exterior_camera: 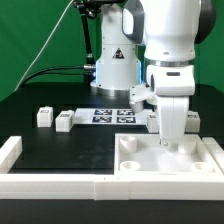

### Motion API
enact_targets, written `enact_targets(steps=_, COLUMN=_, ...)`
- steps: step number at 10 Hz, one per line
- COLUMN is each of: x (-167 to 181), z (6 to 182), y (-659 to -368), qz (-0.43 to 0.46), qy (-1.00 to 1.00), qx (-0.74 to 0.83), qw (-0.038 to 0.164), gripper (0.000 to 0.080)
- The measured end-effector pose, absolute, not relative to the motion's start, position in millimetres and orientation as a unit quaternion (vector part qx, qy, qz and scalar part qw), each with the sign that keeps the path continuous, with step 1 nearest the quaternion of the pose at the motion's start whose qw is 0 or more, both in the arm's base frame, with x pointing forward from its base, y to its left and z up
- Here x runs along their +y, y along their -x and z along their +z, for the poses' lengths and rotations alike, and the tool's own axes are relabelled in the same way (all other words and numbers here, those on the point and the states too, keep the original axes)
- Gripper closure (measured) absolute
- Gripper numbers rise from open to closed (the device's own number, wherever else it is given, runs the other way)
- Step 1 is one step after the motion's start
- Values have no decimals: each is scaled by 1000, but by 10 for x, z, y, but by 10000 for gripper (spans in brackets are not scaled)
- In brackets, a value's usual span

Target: Assemble one leg

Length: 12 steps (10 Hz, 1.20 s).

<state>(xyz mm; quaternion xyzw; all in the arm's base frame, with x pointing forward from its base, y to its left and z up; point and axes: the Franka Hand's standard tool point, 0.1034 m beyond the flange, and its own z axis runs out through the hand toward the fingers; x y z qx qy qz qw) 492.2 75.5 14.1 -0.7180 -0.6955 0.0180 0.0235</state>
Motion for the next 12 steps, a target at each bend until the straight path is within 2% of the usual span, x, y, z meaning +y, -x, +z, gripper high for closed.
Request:
enact_targets(steps=1, x=753, z=141, y=-4922, qz=18, qy=718, qx=-695, qw=24, gripper=417)
enact_targets(steps=2, x=752, z=141, y=-4922, qz=18, qy=718, qx=-695, qw=24, gripper=226)
enact_targets(steps=3, x=751, z=140, y=-4922, qz=18, qy=718, qx=-695, qw=24, gripper=160)
enact_targets(steps=7, x=760, z=156, y=-4908, qz=18, qy=728, qx=-685, qw=23, gripper=151)
enact_targets(steps=12, x=923, z=582, y=-4625, qz=13, qy=774, qx=-633, qw=1, gripper=151)
